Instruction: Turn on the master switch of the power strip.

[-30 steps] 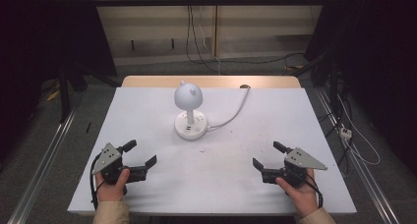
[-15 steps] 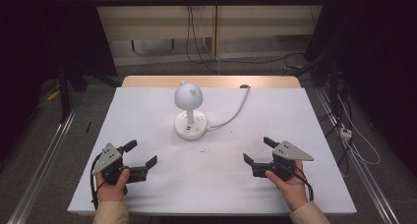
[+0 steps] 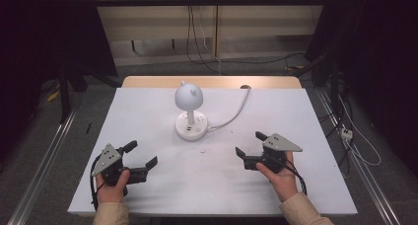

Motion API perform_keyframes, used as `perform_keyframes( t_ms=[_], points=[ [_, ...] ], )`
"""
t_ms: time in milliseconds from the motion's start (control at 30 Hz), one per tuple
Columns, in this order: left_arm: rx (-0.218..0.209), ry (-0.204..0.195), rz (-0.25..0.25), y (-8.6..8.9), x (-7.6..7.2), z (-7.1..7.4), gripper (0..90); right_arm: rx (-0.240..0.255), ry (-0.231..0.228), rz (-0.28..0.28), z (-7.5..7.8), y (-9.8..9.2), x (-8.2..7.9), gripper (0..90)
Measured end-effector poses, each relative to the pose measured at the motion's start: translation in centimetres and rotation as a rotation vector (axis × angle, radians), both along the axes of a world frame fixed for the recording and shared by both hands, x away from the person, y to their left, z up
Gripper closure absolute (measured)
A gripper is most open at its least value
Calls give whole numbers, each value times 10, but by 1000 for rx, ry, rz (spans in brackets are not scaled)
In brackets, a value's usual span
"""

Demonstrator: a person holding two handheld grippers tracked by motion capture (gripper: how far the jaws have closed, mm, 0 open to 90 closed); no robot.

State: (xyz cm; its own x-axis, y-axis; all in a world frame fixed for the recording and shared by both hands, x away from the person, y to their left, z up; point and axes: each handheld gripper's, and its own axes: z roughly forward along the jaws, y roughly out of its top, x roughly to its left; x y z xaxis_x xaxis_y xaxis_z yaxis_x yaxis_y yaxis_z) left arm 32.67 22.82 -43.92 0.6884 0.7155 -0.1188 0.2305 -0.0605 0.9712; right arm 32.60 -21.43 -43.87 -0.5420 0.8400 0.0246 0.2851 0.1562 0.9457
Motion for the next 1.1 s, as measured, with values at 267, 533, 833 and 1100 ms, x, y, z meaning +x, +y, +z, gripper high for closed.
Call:
perform_keyframes(
  t_ms=[267,533,833,1100],
  points=[
    [-4,-4,-2,-1,-1,1,38,-16,10,7,2,9,9,95],
    [-7,-4,-5,-1,-1,0,38,-6,28,12,0,18,22,118],
    [-12,-4,-6,-1,-1,1,37,3,42,-3,-1,20,34,161],
    [-16,-6,-4,0,-1,1,37,2,50,9,-5,27,42,183]
  ],
)
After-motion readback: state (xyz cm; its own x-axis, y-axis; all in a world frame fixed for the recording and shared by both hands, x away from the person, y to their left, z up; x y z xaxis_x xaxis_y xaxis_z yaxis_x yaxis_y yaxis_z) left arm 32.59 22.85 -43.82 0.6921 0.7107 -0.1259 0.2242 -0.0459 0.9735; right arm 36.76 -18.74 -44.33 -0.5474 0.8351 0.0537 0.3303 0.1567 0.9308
